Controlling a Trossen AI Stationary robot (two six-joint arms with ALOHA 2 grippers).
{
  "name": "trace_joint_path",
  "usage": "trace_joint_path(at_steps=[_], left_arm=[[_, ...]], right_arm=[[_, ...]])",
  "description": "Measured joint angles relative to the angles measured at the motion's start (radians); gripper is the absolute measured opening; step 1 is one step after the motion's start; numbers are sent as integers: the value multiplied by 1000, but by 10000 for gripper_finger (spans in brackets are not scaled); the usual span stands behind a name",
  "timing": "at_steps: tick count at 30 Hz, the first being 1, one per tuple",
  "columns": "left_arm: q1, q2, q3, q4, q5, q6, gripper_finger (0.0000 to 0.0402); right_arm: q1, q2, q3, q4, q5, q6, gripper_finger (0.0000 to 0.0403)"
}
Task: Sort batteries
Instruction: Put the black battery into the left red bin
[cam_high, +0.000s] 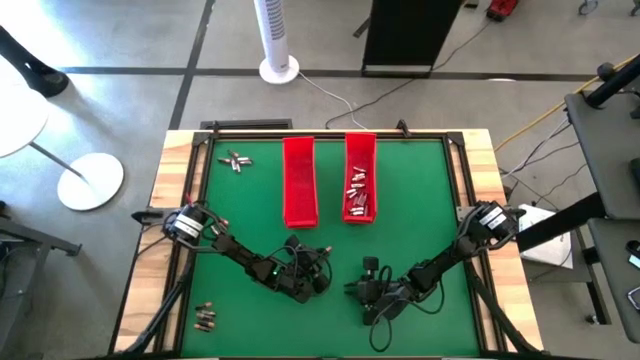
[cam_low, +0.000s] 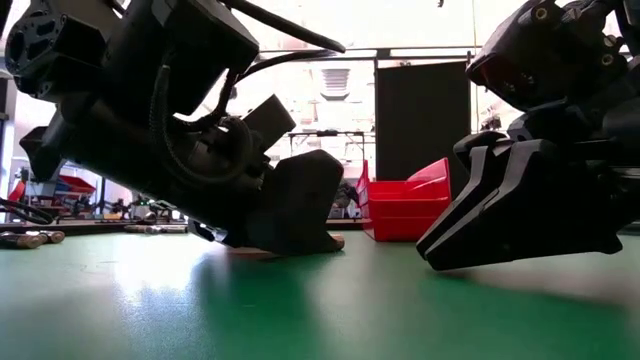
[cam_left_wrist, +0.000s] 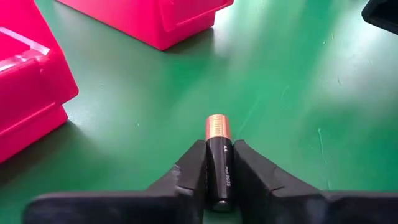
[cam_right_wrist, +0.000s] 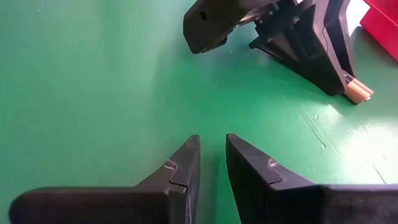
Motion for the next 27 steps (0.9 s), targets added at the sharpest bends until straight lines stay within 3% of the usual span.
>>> trace_joint_path(at_steps=[6, 10, 14, 22, 27], left_arm=[[1, -8, 7, -10, 8, 29, 32], [-3, -55, 48, -53, 32, 162, 32], [-14, -159, 85, -133, 138, 281, 32], [0, -486, 128, -513, 218, 402, 32], [111, -665, 159, -803, 305, 427, 32]], right_arm=[[0, 0, 0, 0, 0, 0, 83], [0, 0, 2, 1, -1, 0, 86], [0, 0, 2, 1, -5, 0, 79], [3, 0, 2, 0, -9, 1, 59], [4, 0, 2, 0, -9, 1, 53]])
